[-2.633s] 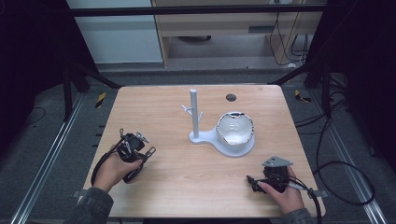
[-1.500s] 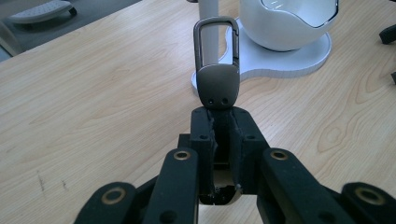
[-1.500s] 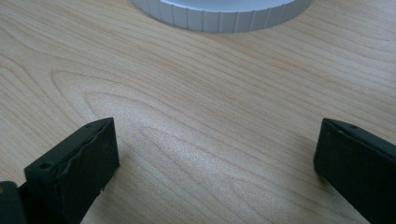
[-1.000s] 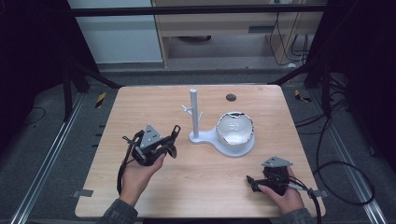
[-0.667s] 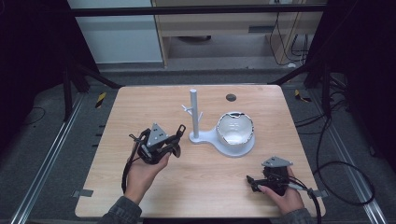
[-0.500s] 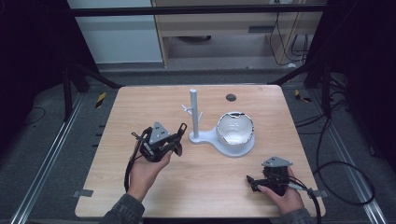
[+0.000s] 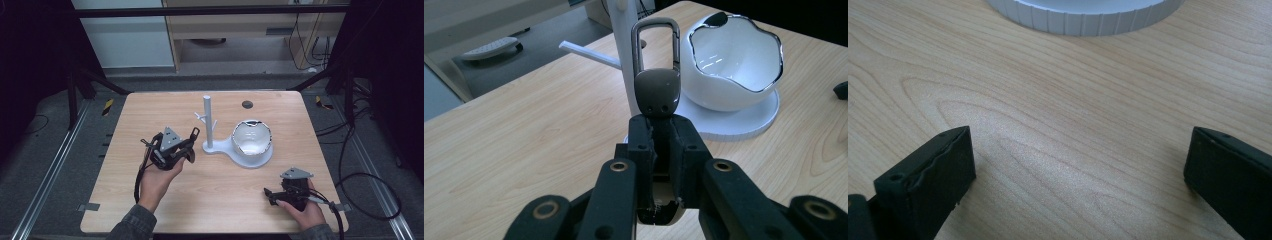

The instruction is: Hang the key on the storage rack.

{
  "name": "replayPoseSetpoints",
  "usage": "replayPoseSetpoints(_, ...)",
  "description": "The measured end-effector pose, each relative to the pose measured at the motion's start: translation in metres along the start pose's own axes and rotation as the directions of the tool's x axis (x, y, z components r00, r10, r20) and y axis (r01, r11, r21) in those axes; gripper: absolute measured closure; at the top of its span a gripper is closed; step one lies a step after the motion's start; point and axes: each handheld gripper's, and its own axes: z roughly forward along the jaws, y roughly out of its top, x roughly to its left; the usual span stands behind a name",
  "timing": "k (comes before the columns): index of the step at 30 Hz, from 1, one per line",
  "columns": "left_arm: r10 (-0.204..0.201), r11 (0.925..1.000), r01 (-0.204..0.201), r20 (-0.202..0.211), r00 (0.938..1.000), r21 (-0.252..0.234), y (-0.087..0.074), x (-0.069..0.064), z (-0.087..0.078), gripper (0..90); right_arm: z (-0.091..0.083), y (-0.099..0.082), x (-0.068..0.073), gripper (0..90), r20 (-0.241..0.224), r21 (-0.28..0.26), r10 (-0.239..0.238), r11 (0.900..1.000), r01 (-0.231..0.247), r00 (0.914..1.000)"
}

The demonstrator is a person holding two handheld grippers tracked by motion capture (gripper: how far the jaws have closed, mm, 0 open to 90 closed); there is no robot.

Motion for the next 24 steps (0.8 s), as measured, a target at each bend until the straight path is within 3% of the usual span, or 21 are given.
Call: replayPoseSetpoints(24,0.015,0.9997,-0.016,-0.035,0.9993,-0.016,0.018,-0.001,0.002,80.7,0.000,0.000,0.000,0.4,-0.001,0.000,-0.001,1.0000,0.001,1.0000)
